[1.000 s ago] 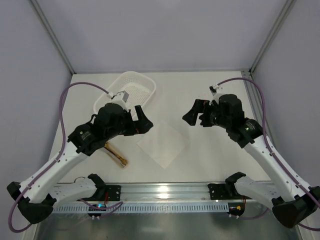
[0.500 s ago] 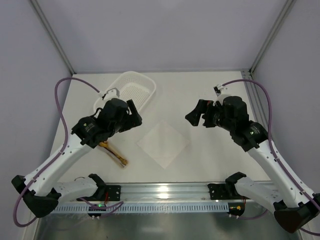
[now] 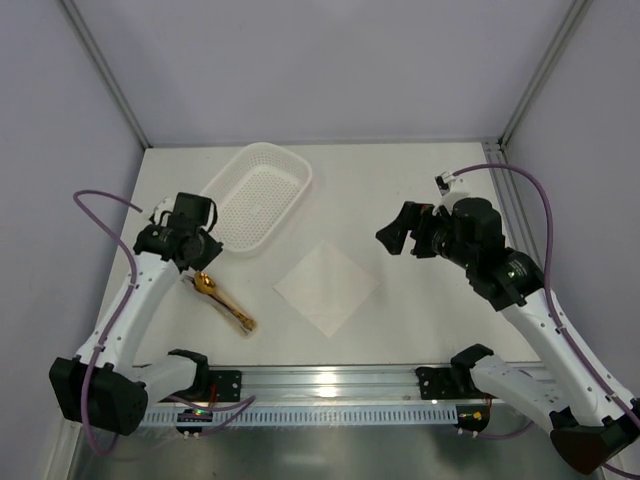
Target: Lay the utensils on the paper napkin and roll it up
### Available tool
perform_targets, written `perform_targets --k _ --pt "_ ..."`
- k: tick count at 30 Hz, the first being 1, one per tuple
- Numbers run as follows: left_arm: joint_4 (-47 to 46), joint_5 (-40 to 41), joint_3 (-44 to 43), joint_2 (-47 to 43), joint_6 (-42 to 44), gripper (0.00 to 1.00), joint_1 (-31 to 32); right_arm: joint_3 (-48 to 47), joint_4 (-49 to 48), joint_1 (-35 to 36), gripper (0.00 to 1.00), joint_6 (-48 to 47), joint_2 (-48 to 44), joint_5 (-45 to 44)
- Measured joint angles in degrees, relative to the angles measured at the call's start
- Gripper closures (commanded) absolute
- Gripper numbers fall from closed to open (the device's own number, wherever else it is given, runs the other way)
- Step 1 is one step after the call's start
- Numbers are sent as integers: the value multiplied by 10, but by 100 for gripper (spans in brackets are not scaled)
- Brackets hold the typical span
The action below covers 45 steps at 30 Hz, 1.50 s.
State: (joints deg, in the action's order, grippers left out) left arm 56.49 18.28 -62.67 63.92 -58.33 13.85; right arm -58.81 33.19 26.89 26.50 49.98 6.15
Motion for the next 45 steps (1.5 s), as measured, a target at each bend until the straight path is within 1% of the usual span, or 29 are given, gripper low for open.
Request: perform_targets --k 5,8,12,16,20,25,45 --pt "0 -17 42 24 -24 78 -4 1 13 0 0 0 10 -1" --pt "-5 -27 82 23 -41 79 -4 4 17 0 0 0 10 -1" --pt "-30 -42 153 16 -63 82 -4 5 20 0 0 0 10 -1" --pt "-46 -50 192 12 -74 82 -4 5 21 0 0 0 9 -1" --pt "-60 -49 199 12 -74 83 -4 7 23 0 0 0 2 -3" --pt "-73 -48 199 17 -74 79 -4 8 24 0 0 1 -3 -5" --pt "-87 -35 222 51 -87 80 -4 10 26 0 0 -5 -2 -23"
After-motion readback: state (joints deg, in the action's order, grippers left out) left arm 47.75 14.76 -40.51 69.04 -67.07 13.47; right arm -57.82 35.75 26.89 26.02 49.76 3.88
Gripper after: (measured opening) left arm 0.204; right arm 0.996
